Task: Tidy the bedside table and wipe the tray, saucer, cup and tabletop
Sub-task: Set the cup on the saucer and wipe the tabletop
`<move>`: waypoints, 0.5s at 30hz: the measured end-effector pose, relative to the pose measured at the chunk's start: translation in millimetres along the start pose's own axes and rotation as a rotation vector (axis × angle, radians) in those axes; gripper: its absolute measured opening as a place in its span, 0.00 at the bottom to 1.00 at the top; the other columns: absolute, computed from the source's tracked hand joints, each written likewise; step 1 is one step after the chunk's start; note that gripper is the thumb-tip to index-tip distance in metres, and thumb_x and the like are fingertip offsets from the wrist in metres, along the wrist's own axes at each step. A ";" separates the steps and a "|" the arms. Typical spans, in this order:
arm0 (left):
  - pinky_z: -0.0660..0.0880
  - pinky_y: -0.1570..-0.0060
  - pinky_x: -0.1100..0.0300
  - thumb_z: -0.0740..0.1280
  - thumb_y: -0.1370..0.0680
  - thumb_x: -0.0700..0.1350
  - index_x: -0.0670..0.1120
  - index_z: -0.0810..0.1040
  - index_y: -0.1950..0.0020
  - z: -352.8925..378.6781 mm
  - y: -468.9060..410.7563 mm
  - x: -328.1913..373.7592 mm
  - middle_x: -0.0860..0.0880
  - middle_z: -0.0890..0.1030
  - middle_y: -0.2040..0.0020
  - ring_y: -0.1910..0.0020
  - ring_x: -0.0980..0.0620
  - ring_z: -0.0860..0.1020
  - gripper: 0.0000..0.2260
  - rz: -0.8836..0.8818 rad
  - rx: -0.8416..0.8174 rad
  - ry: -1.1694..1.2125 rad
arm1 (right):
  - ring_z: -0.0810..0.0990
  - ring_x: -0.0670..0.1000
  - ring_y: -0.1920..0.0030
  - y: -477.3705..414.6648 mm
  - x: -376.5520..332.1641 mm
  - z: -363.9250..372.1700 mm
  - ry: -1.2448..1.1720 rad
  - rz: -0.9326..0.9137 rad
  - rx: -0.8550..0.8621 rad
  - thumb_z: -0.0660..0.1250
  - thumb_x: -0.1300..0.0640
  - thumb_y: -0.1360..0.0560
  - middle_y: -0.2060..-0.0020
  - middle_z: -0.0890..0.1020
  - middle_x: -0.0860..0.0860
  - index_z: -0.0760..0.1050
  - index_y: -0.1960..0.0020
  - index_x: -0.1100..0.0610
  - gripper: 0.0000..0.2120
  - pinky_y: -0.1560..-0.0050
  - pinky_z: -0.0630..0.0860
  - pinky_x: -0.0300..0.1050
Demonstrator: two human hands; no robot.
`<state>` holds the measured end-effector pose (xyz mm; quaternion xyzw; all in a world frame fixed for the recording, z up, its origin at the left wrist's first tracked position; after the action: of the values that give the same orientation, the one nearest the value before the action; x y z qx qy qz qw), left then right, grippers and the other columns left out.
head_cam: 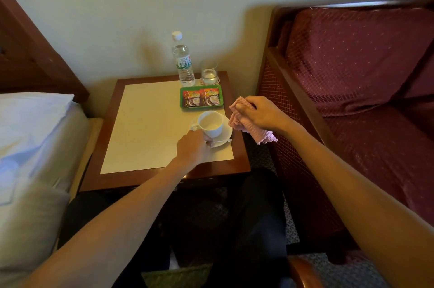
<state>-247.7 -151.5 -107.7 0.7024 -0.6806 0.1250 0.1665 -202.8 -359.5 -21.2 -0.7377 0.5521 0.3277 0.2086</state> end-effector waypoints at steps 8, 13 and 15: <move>0.75 0.55 0.58 0.69 0.22 0.50 0.54 0.84 0.43 0.0 -2.2 -7.6 0.49 0.84 0.47 0.53 0.46 0.81 0.10 0.023 0.023 0.040 | 0.81 0.48 0.50 -4.1 -6.5 5.3 -0.156 -0.021 0.058 0.67 0.47 0.21 0.51 0.83 0.50 0.79 0.43 0.55 0.14 0.53 0.75 0.43; 0.67 0.61 0.63 0.69 0.28 0.40 0.54 0.84 0.47 -40.8 4.1 -6.4 0.54 0.79 0.61 0.66 0.55 0.73 0.13 0.051 0.003 0.580 | 0.83 0.49 0.49 -16.4 -27.6 19.8 -0.474 0.061 0.088 0.69 0.48 0.22 0.49 0.84 0.52 0.74 0.38 0.59 0.18 0.50 0.80 0.43; 0.69 0.61 0.61 0.67 0.33 0.41 0.55 0.81 0.44 -63.3 7.2 -11.2 0.53 0.80 0.55 0.61 0.53 0.74 0.19 0.006 -0.078 0.899 | 0.83 0.50 0.47 -28.3 -39.5 34.6 -0.558 0.099 0.091 0.68 0.50 0.21 0.47 0.83 0.53 0.73 0.38 0.59 0.17 0.51 0.80 0.44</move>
<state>-252.2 -115.8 -53.9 0.5696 -0.5470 0.3926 0.4714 -191.5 -301.0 -18.7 -0.5812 0.5229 0.5028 0.3688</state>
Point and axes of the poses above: each hand's wrist, its own y-axis away from the middle knuckle, its own z-axis out of the palm, x = y × z, the point moved 2 cm from there along -y, towards the middle knuckle
